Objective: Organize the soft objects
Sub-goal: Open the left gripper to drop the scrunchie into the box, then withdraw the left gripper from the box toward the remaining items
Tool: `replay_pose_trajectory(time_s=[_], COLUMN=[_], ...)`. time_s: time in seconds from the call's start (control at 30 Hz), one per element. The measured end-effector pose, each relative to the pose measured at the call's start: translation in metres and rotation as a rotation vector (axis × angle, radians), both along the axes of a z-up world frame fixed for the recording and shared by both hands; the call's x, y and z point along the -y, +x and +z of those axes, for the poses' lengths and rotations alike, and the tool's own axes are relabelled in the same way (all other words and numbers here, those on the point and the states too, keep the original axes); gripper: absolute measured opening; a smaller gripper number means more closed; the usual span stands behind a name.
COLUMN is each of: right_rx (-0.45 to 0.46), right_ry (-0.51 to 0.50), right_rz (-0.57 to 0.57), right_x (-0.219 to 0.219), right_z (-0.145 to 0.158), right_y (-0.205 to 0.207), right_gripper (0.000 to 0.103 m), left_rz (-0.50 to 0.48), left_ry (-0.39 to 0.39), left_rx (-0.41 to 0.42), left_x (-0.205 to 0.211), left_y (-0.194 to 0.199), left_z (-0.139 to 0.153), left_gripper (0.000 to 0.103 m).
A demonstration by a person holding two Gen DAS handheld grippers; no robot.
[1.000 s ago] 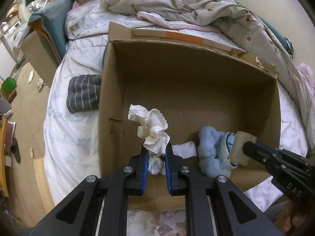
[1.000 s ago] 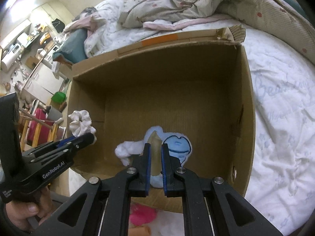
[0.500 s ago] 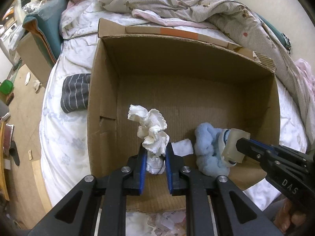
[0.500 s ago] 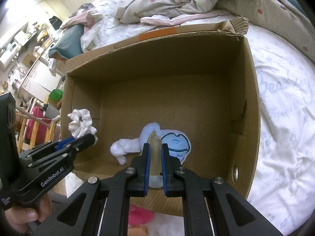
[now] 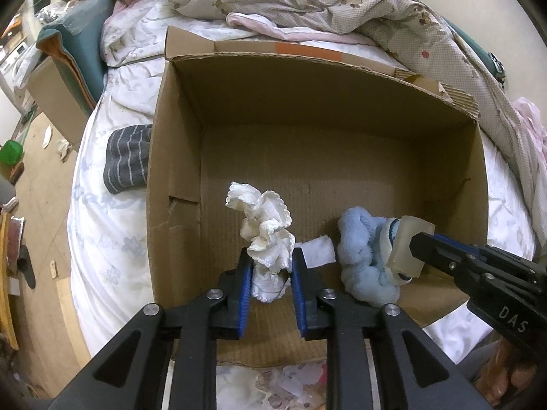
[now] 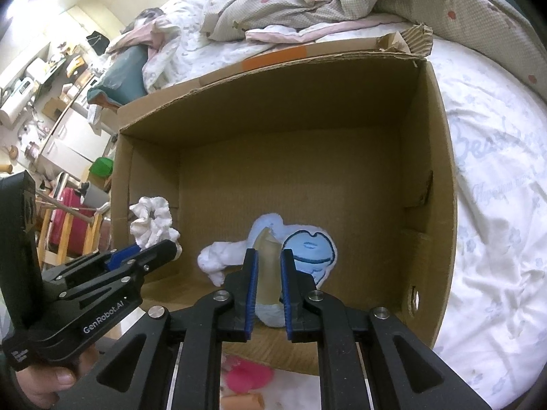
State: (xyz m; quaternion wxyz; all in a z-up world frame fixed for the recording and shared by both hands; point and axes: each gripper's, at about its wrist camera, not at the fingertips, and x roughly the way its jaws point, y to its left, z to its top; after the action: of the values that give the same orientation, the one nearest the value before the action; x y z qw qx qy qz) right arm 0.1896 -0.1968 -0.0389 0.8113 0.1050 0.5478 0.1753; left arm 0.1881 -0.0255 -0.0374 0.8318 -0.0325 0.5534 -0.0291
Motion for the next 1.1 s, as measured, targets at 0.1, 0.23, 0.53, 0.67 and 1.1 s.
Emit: replay_pose_trajectory(time_s=[0.1,0.23,0.53,0.67,1.1], right_rx=[0.003,0.008,0.045,0.054,0.056], right_ry=[0.003,0.008,0.029,0.034,0.056], right_rz=[-0.003,-0.011,-0.055,-0.074,-0.085], right_x=[0.0,0.002,0.007,0.01,0.012], right_z=[0.001,0.003,0.01,0.013,0.021], right_y=[0.0,0.001,0.001,0.002,-0.006], right_gripper=[0.017,0.018,0.079,0.079,0.079], left_rz=[-0.001,-0.002,0.016,0.018,0.061], left_ry=[-0.006,-0.004,-0.006,0.003,0.014], left_rx=[-0.003,0.002,0.046,0.064,0.108], left_x=[0.0,0.0,-0.003,-0.004,-0.016], left_y=[0.0,0.0,-0.001,-0.002,-0.022], left_z=[0.0,0.001,0.011,0.016,0.033], left_gripper=[0.022,0.024,0.062,0.062,0.062])
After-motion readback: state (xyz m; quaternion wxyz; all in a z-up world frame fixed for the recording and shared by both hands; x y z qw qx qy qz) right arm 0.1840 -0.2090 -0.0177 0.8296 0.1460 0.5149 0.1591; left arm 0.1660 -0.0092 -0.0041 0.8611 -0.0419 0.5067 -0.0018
